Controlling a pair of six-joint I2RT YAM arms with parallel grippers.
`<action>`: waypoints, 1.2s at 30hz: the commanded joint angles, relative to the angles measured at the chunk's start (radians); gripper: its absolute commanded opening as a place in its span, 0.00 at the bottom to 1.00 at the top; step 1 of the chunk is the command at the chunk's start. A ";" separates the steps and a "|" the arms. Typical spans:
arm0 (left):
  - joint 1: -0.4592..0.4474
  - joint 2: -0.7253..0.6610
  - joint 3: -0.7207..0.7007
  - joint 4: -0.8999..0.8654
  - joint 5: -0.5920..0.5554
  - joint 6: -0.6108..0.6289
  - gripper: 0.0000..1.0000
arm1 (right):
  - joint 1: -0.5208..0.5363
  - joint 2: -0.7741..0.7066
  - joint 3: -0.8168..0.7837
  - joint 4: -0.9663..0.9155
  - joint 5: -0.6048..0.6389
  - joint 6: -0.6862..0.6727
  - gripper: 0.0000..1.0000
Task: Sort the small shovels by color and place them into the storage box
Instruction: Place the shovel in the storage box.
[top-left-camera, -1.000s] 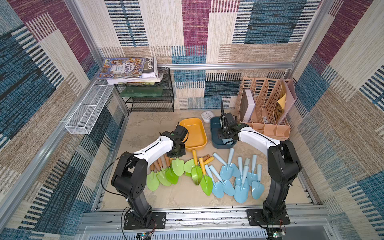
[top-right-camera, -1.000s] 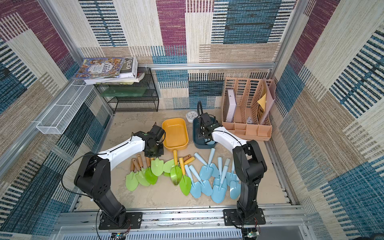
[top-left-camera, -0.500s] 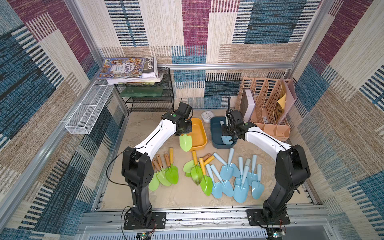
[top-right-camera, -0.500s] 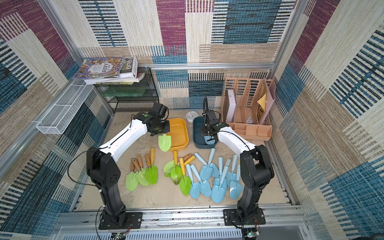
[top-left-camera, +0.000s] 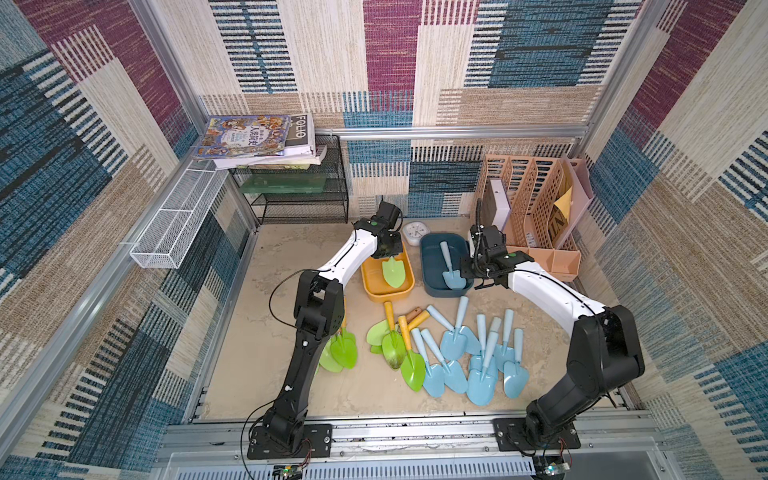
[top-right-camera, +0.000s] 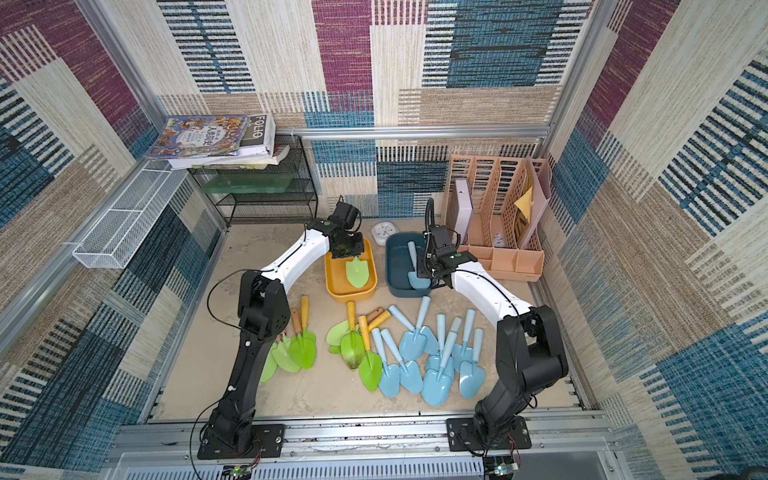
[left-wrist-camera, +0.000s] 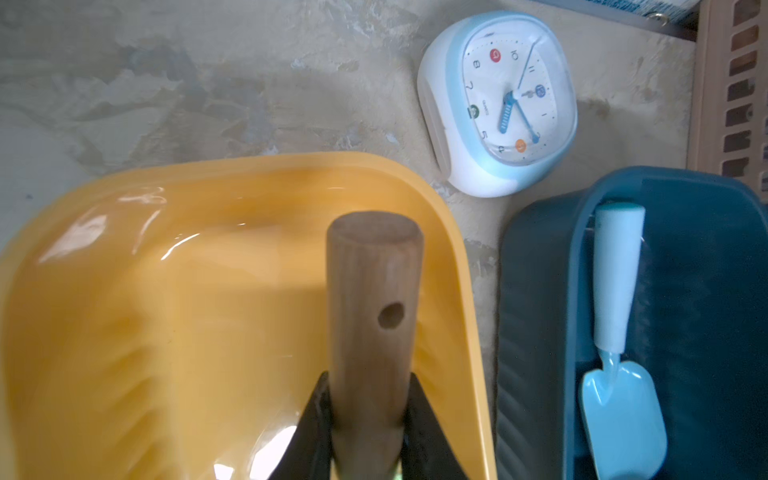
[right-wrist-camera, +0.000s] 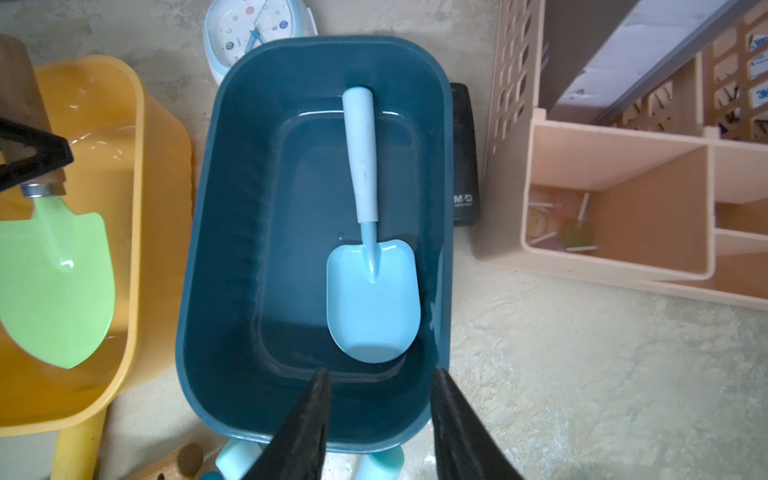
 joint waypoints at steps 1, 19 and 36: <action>0.007 0.030 0.011 0.061 0.051 -0.061 0.00 | -0.008 -0.003 0.000 -0.014 -0.009 -0.017 0.43; 0.006 0.072 0.089 -0.003 0.119 -0.079 0.49 | -0.020 -0.007 -0.065 0.011 -0.083 0.026 0.49; 0.004 -0.382 -0.565 0.214 0.231 -0.048 0.62 | 0.121 -0.116 -0.239 0.042 0.018 0.184 0.53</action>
